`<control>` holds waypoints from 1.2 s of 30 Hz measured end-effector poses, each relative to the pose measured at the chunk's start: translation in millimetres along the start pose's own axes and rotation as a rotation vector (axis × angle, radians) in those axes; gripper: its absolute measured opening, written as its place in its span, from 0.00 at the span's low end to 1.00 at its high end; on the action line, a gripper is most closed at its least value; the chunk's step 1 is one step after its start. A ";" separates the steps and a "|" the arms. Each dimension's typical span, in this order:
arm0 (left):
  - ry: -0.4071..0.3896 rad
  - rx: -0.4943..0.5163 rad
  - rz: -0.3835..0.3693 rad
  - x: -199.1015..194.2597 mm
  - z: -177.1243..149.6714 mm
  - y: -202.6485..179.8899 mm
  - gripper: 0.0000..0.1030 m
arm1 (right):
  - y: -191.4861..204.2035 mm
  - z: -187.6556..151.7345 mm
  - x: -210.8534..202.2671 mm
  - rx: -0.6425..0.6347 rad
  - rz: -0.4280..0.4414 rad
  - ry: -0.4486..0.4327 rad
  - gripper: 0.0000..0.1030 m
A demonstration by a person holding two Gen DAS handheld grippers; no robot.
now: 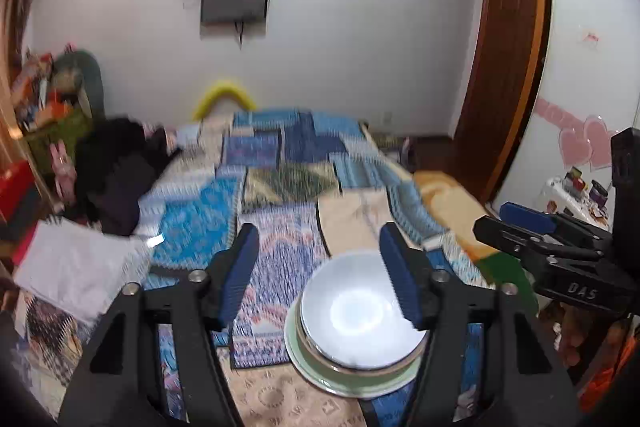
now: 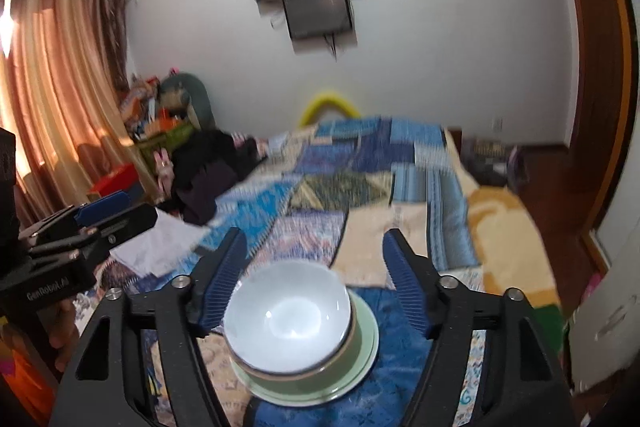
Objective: Organize plates and bowls
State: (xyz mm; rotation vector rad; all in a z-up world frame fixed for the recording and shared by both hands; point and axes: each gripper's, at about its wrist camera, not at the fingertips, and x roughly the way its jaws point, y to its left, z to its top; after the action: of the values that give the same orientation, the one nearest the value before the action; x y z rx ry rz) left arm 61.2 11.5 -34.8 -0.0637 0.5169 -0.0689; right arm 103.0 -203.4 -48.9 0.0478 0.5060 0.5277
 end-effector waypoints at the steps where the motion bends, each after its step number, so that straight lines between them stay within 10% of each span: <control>1: -0.032 0.011 -0.004 -8.3 2.1 -2.4 0.69 | 2.7 2.0 -6.2 -0.006 0.002 -0.022 0.72; 10: -0.177 0.037 0.009 -46.5 5.3 -13.7 0.97 | 19.7 7.7 -39.3 -0.047 0.009 -0.159 0.93; 36: -0.226 -0.030 0.006 -70.1 -1.3 -3.3 1.00 | 30.0 -0.3 -49.4 -0.075 -0.004 -0.205 1.00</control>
State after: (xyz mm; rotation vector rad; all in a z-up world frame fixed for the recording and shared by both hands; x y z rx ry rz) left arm -0.4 13.9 -1.2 -0.0984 0.2923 -0.0472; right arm 52.0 -201.8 -21.8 0.0287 0.2854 0.5313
